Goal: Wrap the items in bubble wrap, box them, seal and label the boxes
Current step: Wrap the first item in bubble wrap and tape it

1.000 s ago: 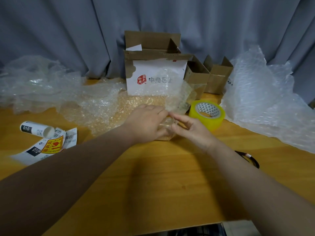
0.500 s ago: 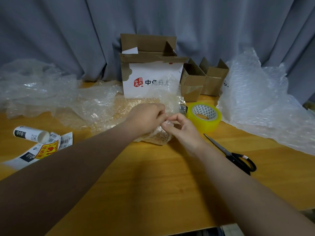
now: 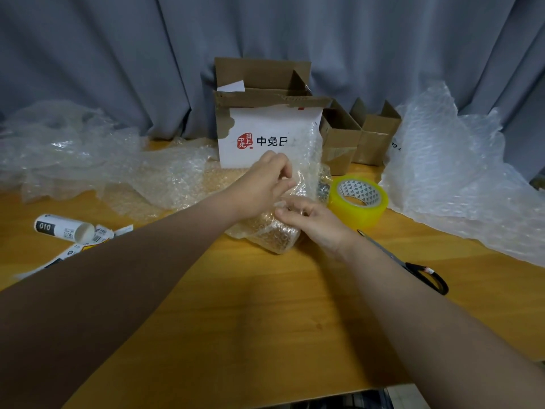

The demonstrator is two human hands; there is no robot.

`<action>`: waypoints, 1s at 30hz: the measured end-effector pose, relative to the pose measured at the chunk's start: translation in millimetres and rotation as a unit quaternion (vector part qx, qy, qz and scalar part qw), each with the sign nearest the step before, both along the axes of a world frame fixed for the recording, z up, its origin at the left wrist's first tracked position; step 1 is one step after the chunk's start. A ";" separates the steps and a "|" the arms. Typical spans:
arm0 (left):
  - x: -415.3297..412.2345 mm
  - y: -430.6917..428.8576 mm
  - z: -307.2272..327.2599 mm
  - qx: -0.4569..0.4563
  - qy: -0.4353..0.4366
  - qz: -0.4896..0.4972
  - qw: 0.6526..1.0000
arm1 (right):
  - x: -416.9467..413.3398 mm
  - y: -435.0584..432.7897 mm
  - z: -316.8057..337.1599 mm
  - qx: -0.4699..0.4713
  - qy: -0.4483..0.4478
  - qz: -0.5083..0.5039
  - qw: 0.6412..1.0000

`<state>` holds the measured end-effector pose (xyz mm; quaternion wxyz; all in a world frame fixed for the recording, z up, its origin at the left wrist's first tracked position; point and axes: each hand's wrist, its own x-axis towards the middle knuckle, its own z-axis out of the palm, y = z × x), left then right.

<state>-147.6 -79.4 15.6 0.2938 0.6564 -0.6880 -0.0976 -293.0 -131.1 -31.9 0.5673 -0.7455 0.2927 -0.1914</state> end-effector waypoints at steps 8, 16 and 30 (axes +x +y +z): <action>9.3 47.9 -2.6 -0.097 -0.329 -0.127 0.931 | -1.2 3.1 -2.5 0.006 -0.009 -0.021 1.000; 1.0 41.3 -37.6 -0.052 -0.392 -0.077 0.915 | -6.4 2.5 6.2 -0.039 0.043 -0.006 0.998; -1.0 11.9 -13.5 0.058 -0.327 -0.119 0.936 | -25.4 -19.6 15.0 0.025 0.061 0.046 0.997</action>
